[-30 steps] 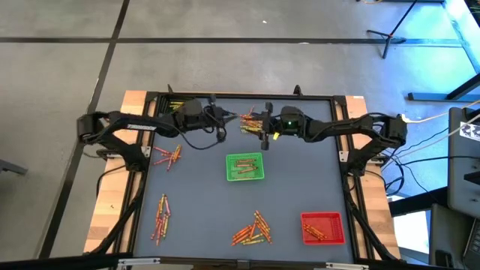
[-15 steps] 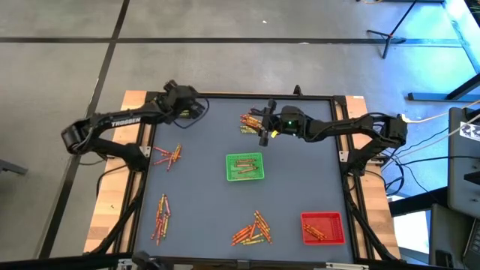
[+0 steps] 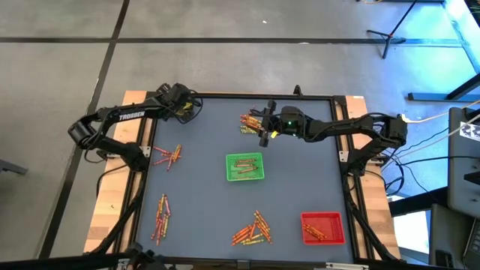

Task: Sort crayons
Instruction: Put the green crayon into the black bin

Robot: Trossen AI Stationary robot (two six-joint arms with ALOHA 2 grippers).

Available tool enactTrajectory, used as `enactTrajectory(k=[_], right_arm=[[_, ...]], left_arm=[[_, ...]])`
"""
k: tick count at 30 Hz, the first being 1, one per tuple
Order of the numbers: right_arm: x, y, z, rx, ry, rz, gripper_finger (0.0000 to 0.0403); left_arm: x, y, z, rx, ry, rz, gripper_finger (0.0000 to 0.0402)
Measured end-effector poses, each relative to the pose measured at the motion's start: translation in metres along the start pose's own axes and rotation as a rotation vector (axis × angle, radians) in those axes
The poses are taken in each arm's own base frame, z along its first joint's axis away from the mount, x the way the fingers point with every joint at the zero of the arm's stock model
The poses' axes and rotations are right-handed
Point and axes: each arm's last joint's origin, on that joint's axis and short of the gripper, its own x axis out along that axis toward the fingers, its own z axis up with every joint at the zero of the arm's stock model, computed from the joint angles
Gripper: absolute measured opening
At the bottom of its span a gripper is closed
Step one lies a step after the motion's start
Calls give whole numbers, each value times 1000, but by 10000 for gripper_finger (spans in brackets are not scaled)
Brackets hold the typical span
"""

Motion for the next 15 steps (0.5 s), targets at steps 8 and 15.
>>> enactTrajectory(k=[8,15], right_arm=[[0,0,0,0,3,1,220],[0,0,0,0,3,1,220]], left_arm=[[-2,-2,1,5,-5,-5,53],[-3,-2,1,-29,-15,-20,126]])
